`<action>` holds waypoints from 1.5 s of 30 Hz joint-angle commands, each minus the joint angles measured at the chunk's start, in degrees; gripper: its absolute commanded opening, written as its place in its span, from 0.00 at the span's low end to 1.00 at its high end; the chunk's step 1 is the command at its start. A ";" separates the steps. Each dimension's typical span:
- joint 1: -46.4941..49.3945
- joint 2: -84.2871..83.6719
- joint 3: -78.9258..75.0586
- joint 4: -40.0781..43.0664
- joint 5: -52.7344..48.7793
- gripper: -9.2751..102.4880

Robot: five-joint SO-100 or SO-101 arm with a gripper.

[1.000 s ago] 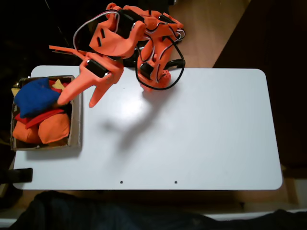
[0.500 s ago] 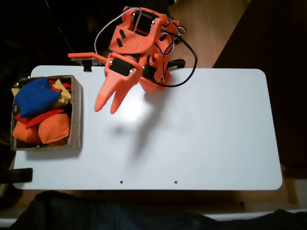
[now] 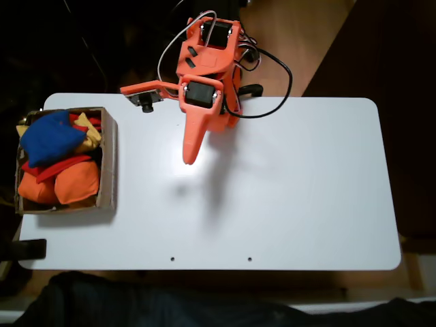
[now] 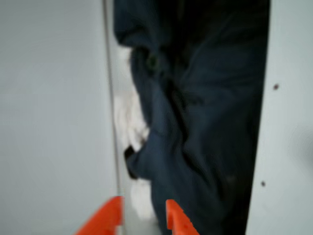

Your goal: Grasp a bag and put it in the box.

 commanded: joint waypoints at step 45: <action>-20.04 17.75 24.87 8.96 3.96 0.08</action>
